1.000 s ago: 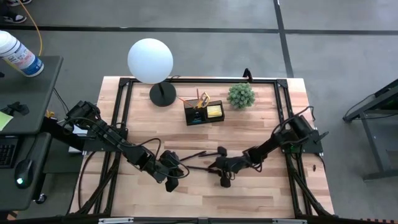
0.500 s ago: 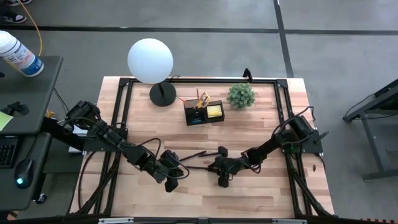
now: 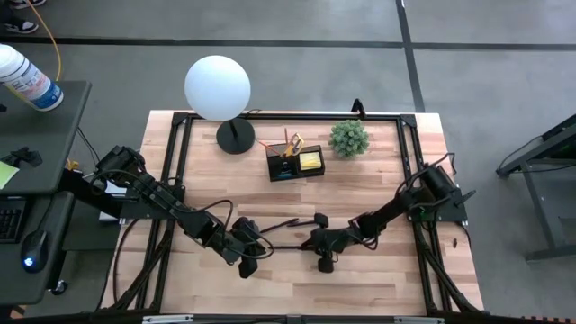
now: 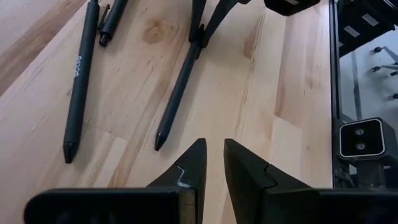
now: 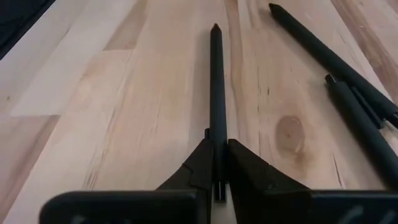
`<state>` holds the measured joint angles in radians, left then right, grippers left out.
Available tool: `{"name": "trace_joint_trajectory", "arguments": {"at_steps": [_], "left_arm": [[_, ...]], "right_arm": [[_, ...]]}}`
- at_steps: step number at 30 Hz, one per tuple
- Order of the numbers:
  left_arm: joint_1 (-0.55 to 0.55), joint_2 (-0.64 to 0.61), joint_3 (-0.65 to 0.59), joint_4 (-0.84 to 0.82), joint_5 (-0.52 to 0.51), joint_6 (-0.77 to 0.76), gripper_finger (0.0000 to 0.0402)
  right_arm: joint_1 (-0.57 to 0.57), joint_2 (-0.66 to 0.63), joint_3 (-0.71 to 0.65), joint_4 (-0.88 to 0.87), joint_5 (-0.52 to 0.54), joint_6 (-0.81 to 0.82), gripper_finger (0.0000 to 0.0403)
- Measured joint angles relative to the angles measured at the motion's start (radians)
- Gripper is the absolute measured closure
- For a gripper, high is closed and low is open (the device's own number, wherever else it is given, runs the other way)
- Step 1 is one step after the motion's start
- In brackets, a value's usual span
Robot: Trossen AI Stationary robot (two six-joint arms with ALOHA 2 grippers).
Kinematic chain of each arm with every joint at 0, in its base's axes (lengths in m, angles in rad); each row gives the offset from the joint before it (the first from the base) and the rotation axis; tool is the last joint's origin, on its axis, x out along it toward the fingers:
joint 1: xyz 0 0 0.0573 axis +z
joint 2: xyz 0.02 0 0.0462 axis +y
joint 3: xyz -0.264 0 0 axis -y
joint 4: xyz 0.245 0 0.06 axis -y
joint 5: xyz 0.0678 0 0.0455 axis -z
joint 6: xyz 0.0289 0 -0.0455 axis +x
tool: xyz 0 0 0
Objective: Pick and place office supplies into organizer
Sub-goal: Put the bottom pen into the desk organizer
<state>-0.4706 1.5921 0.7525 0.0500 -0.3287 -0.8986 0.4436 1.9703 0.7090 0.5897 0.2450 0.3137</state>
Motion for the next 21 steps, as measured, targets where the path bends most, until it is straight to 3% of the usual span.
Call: {"name": "trace_joint_trajectory", "arguments": {"at_steps": [10,21], "left_arm": [[-0.001,0.0,0.0,0.003,0.021,-0.023,0.0355],[-0.001,0.0,0.0,0.005,0.002,-0.023,0.0355]], "right_arm": [[-0.071,-0.143,-0.006,-0.214,0.016,-0.091,0.0377],[-0.124,-0.345,-0.005,-0.326,0.025,-0.192,0.0378]]}}
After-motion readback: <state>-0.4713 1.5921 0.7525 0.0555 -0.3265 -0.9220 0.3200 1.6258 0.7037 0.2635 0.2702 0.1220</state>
